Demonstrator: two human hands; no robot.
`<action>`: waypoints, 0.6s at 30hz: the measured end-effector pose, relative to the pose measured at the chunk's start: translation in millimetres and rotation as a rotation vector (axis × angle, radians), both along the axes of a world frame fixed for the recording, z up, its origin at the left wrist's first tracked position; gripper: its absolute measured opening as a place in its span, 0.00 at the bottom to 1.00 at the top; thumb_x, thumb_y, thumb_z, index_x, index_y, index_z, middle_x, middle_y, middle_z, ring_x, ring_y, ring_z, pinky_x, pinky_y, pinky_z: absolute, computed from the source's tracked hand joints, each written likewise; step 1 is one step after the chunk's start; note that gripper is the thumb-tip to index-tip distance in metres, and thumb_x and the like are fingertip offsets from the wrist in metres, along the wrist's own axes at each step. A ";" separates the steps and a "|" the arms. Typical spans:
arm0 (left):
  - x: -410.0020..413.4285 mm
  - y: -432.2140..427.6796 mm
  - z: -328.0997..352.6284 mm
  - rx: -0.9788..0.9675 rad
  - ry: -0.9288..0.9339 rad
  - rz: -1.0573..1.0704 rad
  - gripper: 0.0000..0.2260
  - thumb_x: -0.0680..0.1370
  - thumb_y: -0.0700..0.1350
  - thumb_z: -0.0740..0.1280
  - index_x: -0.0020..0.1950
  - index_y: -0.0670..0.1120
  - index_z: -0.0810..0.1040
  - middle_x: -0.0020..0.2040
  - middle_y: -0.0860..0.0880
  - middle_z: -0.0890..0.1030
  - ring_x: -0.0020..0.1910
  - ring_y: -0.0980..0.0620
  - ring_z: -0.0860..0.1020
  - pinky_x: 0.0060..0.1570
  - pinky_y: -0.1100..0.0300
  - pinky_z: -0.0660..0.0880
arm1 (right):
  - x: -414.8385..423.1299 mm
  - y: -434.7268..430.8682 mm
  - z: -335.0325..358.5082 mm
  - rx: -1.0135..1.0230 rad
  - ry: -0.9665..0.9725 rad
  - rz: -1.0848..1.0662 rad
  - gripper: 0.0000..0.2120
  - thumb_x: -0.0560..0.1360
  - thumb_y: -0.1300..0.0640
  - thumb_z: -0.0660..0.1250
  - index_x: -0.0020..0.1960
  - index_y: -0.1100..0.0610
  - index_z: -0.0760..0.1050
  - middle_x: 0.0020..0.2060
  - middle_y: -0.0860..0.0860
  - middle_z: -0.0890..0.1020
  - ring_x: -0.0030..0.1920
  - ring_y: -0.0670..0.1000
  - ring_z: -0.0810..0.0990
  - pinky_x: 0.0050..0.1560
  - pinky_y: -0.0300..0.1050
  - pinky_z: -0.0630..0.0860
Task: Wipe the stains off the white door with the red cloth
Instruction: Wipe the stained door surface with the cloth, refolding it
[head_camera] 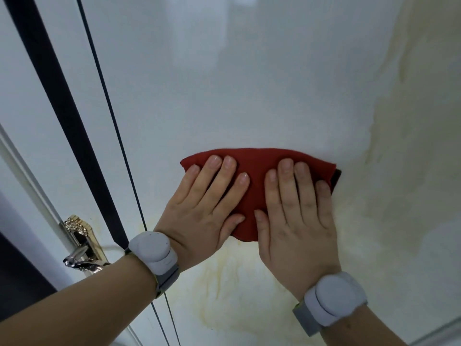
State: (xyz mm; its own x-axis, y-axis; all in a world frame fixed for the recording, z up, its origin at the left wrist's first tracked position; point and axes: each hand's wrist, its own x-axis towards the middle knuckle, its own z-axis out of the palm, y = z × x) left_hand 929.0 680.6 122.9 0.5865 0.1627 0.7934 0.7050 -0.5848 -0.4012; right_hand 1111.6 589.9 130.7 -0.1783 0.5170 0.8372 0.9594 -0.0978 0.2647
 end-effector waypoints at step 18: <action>32.4 -61.0 109.0 -0.395 -0.133 -0.062 0.08 0.77 0.47 0.65 0.47 0.46 0.82 0.41 0.48 0.83 0.43 0.42 0.80 0.44 0.51 0.69 | 2.4 -57.5 75.2 -0.175 0.285 0.315 0.20 0.75 0.64 0.59 0.64 0.62 0.80 0.52 0.55 0.82 0.53 0.58 0.79 0.61 0.52 0.76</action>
State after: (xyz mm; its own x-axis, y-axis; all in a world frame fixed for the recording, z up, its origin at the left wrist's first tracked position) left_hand 961.4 619.5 231.9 0.5016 0.4373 0.7465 0.6942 -0.7183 -0.0456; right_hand 1113.9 532.4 205.9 -0.1244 0.6128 0.7804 0.9721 0.2328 -0.0278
